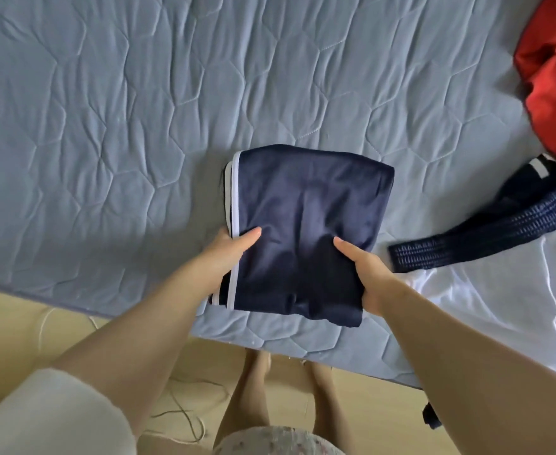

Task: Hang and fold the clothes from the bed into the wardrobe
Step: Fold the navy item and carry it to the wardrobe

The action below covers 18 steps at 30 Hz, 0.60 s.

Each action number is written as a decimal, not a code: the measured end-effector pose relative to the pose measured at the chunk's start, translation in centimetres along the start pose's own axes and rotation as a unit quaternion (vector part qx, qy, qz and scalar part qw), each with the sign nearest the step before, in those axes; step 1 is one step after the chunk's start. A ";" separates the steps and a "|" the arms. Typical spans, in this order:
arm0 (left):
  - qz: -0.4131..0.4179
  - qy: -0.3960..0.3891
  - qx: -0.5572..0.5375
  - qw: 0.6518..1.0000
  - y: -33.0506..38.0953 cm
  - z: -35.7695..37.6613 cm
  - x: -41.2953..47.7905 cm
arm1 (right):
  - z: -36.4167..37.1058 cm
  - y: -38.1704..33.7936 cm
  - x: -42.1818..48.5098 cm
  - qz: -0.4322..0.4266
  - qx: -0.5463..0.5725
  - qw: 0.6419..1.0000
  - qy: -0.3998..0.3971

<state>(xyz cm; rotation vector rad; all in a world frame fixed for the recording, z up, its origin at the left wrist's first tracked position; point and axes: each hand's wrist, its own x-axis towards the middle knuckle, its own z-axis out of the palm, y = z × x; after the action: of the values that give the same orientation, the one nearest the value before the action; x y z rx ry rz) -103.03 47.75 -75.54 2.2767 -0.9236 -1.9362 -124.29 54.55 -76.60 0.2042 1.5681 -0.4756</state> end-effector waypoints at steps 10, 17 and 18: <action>-0.010 0.069 -0.121 0.990 -1.5 -1.0 -7.4 | -0.3 0.3 -7.5 -0.038 -0.010 0.999 0.014; 0.035 0.123 -0.229 0.965 0.3 -5.3 -17.4 | 1.5 -2.6 -18.8 -0.064 -0.049 0.994 -0.068; 0.044 0.132 -0.247 0.959 0.9 -6.1 -19.1 | 2.0 -3.2 -20.6 -0.074 -0.056 0.992 -0.080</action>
<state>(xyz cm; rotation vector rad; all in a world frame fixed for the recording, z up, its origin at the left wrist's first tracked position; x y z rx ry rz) -99.04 53.21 -56.70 2.0803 -0.4387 -1.5494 -122.45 54.14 -55.76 -0.0356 1.4522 -0.5048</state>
